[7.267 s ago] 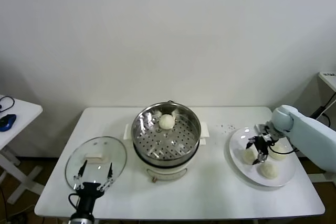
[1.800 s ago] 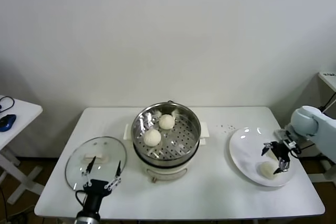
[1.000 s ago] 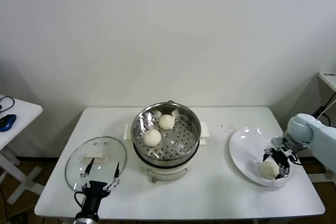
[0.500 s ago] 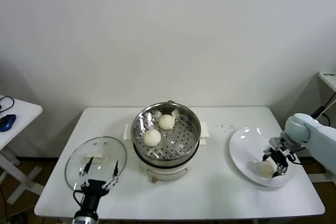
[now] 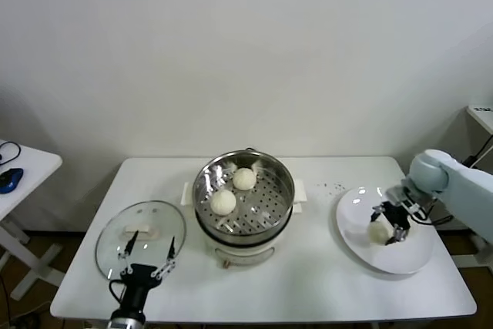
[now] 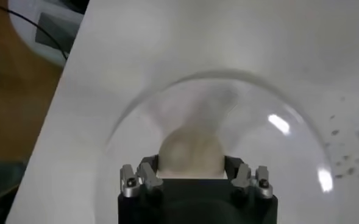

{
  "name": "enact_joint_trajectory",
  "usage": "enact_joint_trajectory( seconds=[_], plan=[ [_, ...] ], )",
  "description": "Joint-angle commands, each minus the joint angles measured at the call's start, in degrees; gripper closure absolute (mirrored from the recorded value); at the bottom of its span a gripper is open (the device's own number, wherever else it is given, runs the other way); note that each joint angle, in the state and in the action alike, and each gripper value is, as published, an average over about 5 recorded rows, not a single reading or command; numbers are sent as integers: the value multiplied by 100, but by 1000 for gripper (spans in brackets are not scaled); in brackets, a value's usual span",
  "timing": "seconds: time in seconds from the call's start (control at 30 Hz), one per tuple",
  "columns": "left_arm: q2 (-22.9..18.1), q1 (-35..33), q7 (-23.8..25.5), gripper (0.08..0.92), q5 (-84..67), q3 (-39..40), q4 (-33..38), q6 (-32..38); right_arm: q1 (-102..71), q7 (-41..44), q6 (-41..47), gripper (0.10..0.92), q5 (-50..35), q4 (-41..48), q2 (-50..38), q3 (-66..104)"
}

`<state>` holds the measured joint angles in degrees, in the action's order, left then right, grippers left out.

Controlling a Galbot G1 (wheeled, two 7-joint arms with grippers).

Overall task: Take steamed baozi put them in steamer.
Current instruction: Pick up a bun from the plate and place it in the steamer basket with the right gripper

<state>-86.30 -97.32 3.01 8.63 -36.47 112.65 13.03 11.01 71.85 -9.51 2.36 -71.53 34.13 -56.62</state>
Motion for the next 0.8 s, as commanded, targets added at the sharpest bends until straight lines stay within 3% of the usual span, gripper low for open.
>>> enact_joint_trajectory(
  seconds=[0.03,0.2,0.5,0.8],
  plan=[
    [0,30,1,177,20,1,20,-46,3102,186,-947,330,-454,-848,747,-1864],
    [11,42,-1,177,17,-3,12,-61,3765,194,-1527,330,-307,-1307,1357,-1978],
    [-24,-23,-17,177,45,127,8,-94,3381,128,-1650,330,96,-2291,2106,-1824],
    [17,-121,-22,177,-14,69,37,-94,2332,57,-1887,330,953,-1827,3207,-1348]
  ],
)
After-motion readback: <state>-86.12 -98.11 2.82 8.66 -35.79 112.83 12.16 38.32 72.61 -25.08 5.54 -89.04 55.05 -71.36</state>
